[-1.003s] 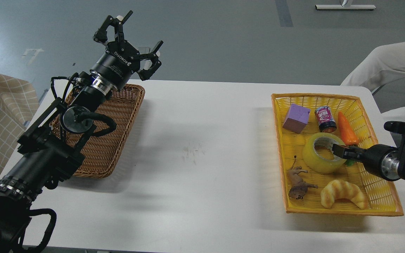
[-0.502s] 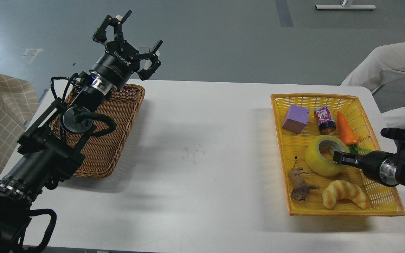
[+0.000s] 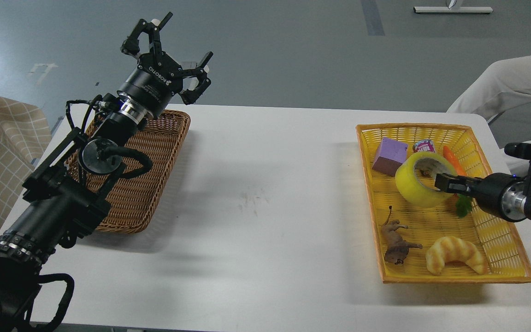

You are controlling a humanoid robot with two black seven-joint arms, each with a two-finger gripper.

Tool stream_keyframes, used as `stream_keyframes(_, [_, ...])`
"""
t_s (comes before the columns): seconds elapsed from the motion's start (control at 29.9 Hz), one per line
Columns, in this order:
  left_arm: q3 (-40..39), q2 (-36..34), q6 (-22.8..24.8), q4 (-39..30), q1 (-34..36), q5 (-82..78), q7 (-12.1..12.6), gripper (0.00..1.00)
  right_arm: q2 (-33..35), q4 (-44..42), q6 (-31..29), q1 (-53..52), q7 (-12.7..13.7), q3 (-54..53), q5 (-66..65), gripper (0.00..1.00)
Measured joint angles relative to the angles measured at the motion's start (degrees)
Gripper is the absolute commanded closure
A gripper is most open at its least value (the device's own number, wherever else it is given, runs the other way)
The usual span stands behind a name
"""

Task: Place and transfer tape with both arms
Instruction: 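Lift the tape roll out of the tray toward the table center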

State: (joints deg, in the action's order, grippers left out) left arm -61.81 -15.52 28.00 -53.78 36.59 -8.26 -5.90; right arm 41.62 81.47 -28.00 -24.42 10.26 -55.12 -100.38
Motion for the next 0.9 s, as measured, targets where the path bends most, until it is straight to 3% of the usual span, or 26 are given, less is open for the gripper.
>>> stream_keyframes(0.3, [0.09, 0.0, 0.0, 0.0, -0.28, -0.08, -0.07, 0.02, -1.02, 0.17, 0.0, -8.9, 0.01, 0.5, 0.0, 1.0])
stream_keyframes(0.7, [0.29, 0.3, 0.0, 0.0, -0.27, -0.1, -0.08, 0.02, -10.37, -4.2, 0.0, -20.84, 0.03, 12.33, -0.12, 1.0])
stream_keyframes(0.9, [0.3, 0.4, 0.0, 0.0, -0.19, -0.1, 0.09, 0.02, -18.21, -9.31, 0.0, -25.24, 0.02, 18.11, -0.17, 1.0])
